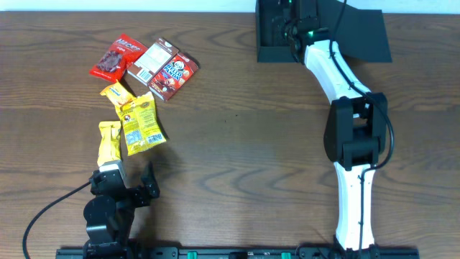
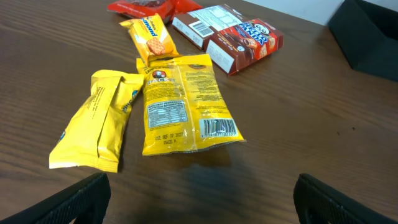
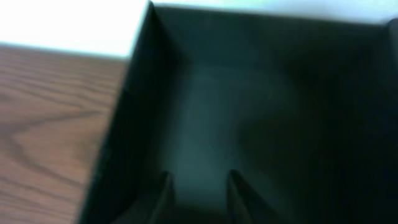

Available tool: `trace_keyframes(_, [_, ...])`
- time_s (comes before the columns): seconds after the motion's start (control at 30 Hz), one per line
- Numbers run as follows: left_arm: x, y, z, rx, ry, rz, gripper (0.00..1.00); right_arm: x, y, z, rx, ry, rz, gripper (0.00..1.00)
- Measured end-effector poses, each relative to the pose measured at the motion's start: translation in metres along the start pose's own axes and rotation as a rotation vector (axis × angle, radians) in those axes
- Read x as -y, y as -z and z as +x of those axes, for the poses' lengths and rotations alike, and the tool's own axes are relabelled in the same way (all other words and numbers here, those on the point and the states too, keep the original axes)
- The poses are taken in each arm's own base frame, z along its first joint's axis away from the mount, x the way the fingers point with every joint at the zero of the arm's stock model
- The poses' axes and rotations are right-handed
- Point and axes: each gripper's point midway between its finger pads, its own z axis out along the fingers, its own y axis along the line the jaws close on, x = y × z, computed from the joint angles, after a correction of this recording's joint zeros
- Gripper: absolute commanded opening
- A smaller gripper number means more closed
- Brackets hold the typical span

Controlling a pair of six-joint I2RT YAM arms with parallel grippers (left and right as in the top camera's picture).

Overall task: Pack container
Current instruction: 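Reach the right gripper up to the black box's near edge, then grasp the black box edge with the right gripper and drag it left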

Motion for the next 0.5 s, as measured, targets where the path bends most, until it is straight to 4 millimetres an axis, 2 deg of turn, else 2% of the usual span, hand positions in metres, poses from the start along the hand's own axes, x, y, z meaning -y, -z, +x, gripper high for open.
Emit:
trace_keyframes(0.07, [0.0000, 0.0000, -0.0001, 0.000, 0.000, 0.000, 0.95, 0.0047, -0.0036, 0.0043, -0.009, -0.010, 0.007, 0.18])
trace_keyframes(0.23, [0.0000, 0.0000, 0.0000, 0.000, 0.000, 0.000, 0.95, 0.0087, -0.0031, 0.0017, -0.004, -0.021, 0.016, 0.01])
trace_keyframes(0.5, [0.0000, 0.0000, -0.0001, 0.000, 0.000, 0.000, 0.95, 0.0092, -0.0027, 0.0088, -0.034, -0.021, 0.019, 0.01])
